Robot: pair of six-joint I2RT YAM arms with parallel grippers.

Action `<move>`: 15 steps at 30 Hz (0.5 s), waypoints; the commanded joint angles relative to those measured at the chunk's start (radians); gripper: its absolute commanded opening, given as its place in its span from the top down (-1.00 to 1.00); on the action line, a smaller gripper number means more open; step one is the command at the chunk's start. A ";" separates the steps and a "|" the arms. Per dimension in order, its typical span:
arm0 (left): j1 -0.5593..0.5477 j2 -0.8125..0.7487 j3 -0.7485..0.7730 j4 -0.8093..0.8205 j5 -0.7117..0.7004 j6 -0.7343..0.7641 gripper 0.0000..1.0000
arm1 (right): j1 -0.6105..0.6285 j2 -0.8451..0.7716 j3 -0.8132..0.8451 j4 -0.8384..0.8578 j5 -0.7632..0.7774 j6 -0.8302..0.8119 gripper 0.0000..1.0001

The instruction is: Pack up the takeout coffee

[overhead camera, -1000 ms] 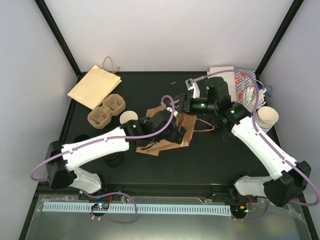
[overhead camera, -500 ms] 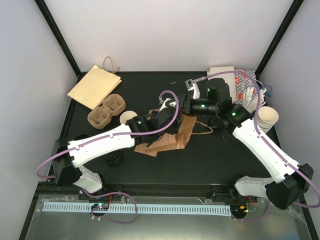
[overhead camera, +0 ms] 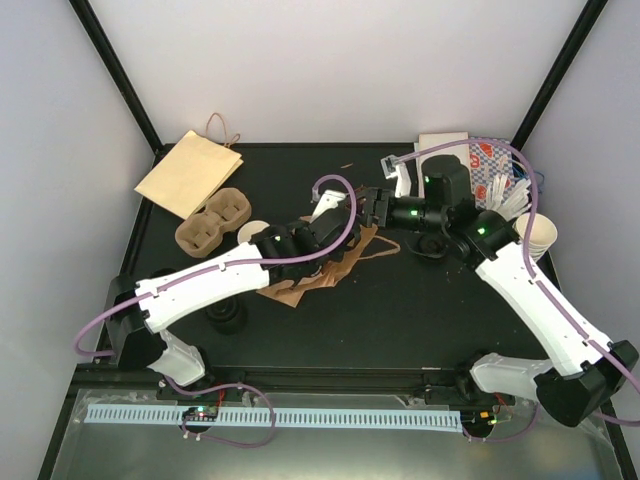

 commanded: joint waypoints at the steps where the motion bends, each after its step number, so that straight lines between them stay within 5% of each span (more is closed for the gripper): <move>1: 0.015 -0.040 0.049 -0.043 -0.024 0.015 0.97 | 0.005 -0.056 0.051 -0.091 0.088 -0.085 -0.42; 15: 0.106 -0.196 0.007 0.019 0.210 0.031 0.97 | 0.005 -0.226 0.046 -0.274 0.532 -0.305 -0.60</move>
